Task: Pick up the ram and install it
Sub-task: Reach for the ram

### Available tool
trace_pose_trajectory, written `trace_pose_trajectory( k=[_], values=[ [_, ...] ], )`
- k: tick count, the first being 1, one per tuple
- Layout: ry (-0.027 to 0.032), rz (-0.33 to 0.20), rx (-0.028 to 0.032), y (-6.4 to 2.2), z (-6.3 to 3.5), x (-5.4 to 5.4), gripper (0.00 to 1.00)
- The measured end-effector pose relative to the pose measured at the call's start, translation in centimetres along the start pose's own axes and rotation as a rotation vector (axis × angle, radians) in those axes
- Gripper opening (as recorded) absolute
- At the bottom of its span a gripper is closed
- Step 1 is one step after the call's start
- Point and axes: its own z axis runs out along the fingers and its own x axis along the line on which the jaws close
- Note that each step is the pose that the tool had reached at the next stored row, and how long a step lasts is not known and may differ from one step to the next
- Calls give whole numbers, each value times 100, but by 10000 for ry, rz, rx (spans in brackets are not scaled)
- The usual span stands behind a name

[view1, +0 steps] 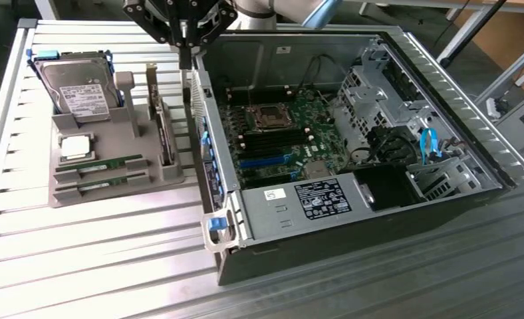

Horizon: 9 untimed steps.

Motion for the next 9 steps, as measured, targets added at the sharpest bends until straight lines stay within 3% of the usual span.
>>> trace_pose_trajectory(
  k=[9],
  values=[
    [0,-1,0,-15,-5,168,9]
  ],
)
